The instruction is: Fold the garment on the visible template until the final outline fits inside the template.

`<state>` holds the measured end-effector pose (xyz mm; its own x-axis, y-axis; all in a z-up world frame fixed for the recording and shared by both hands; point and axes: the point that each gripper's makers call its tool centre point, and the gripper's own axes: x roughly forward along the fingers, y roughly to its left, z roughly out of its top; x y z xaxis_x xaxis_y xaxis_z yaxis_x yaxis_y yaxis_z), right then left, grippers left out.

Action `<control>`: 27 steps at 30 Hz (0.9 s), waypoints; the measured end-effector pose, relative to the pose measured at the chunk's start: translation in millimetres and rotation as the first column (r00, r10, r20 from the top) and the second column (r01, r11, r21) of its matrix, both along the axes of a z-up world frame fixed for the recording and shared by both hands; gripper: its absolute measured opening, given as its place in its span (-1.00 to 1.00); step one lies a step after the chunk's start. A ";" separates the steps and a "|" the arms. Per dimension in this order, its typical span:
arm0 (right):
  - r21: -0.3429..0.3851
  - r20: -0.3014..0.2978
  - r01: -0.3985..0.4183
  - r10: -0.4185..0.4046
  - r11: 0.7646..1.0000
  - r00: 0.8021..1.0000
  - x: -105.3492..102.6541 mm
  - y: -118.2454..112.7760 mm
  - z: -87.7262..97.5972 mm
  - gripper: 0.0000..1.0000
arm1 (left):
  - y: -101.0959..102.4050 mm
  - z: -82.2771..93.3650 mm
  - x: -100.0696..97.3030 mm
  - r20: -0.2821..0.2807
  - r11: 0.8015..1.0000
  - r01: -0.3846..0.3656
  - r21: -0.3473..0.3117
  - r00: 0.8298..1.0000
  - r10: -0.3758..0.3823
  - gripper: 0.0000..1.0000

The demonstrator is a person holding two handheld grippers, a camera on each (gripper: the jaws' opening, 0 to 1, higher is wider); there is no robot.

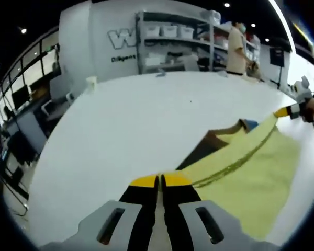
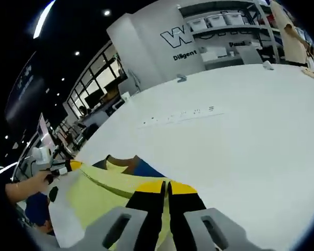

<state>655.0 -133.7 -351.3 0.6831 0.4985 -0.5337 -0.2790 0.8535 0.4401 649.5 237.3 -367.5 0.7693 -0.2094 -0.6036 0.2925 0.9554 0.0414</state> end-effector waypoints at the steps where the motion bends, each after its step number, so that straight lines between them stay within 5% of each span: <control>1: -0.003 0.002 -0.002 0.002 1.000 1.000 0.4 0.1 -0.7 -1.00 | -1.3 0.8 0.5 0.004 1.000 0.005 0.002 1.000 -0.005 -0.99; 7: -0.116 0.043 -0.077 0.082 0.990 0.996 -1.2 1.0 -0.8 -0.96 | 1.5 1.9 3.1 0.023 0.999 0.030 0.029 0.999 -0.031 -0.90; 11: -0.238 0.061 -0.140 0.159 0.961 0.985 -3.0 -1.5 -6.2 -0.53 | 9.7 3.9 2.2 0.042 0.995 0.077 0.066 0.996 -0.080 -0.73; 13: -0.297 0.030 -0.182 0.199 0.937 0.980 -7.1 -1.7 -14.1 -0.52 | 1.8 4.7 -3.4 0.041 0.984 0.170 0.051 0.984 -0.172 -0.68; 15: -0.359 0.033 -0.230 0.258 0.904 0.965 -11.6 3.8 -20.5 -0.47 | 1.7 2.3 -11.8 0.018 0.962 0.237 0.133 0.970 -0.242 -0.65; 17: -0.369 0.031 -0.238 0.267 0.899 0.963 -11.8 5.4 -23.8 -0.45 | 7.2 -4.7 -16.4 -0.011 0.923 0.292 0.252 0.954 -0.299 -0.67; 19: -0.396 0.010 -0.252 0.278 0.883 0.961 -11.8 2.8 -33.6 -0.46 | 4.1 -7.4 -19.0 -0.022 0.913 0.315 0.261 0.947 -0.321 -0.67; 22: -0.399 0.005 -0.226 0.249 0.889 0.969 -7.1 -0.1 -38.3 -0.52 | 2.0 -12.0 -16.4 -0.029 0.906 0.331 0.263 0.941 -0.336 -0.67; 25: -0.388 0.017 -0.207 0.231 0.898 0.973 0.4 0.5 -34.4 -0.54 | 0.0 -20.5 -9.6 -0.031 0.925 0.324 0.198 0.945 -0.324 -0.72; 27: -0.327 0.028 -0.167 0.187 0.930 0.982 7.7 4.5 -31.5 -0.55 | -1.7 -16.8 -3.5 -0.014 0.936 0.303 0.180 0.952 -0.305 -0.72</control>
